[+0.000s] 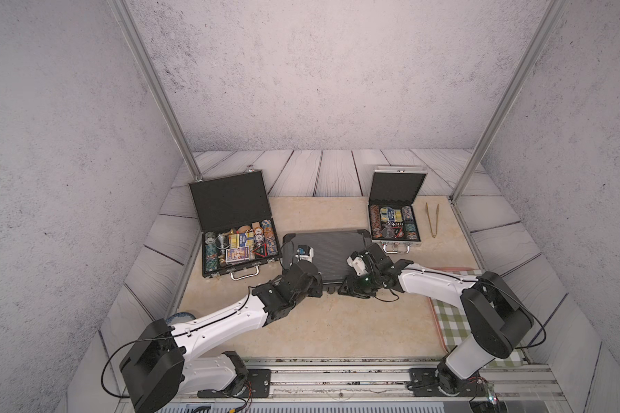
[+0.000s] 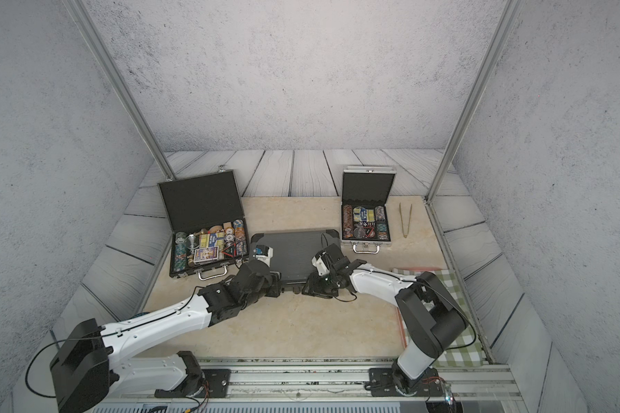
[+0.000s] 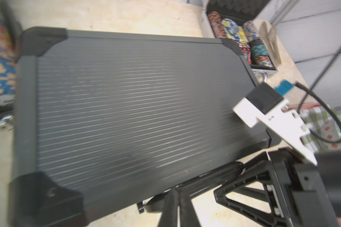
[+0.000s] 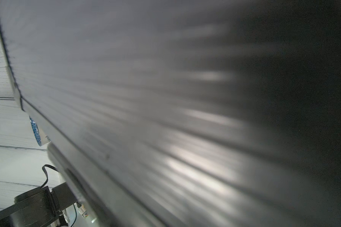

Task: Close the poker set cases
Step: Fasten the fastener on the poker set case.

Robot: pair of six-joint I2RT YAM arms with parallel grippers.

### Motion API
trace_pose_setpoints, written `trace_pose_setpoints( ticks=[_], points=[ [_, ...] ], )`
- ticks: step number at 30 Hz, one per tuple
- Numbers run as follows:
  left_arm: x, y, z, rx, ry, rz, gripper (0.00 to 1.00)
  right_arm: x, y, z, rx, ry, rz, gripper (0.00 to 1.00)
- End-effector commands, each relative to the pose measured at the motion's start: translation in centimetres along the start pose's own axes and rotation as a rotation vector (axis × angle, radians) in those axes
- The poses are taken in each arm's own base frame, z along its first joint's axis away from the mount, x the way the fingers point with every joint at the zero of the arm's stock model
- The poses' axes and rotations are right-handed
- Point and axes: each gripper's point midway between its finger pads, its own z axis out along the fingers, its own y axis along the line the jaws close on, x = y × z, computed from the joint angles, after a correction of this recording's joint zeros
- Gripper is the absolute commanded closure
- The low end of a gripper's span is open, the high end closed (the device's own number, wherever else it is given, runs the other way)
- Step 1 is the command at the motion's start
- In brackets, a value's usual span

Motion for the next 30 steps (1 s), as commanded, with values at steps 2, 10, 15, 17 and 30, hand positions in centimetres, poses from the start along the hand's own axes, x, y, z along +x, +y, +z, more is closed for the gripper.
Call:
trace_pose_setpoints(
  ticks=[2,10,15,17,30],
  points=[
    [0.3,2.7,-0.5,-0.085,0.131,-0.062,0.79,-5.6,-0.9,-2.0,0.058,-0.217,-0.029,0.57],
    [-1.4,5.9,-0.1,-0.157,0.168,-0.111,0.42,-4.8,-0.6,-3.3,0.061,-0.209,-0.069,0.53],
    [-2.0,7.7,0.0,-0.181,0.180,-0.141,0.25,-4.4,-0.1,-4.9,0.069,-0.216,-0.101,0.49],
    [-2.0,8.2,0.3,-0.182,0.189,-0.157,0.23,-4.4,0.1,-5.6,0.068,-0.222,-0.112,0.47],
    [-0.2,9.3,1.8,-0.154,0.264,-0.208,0.22,-5.7,-1.9,-12.4,0.173,-0.351,-0.091,0.32]
  ],
)
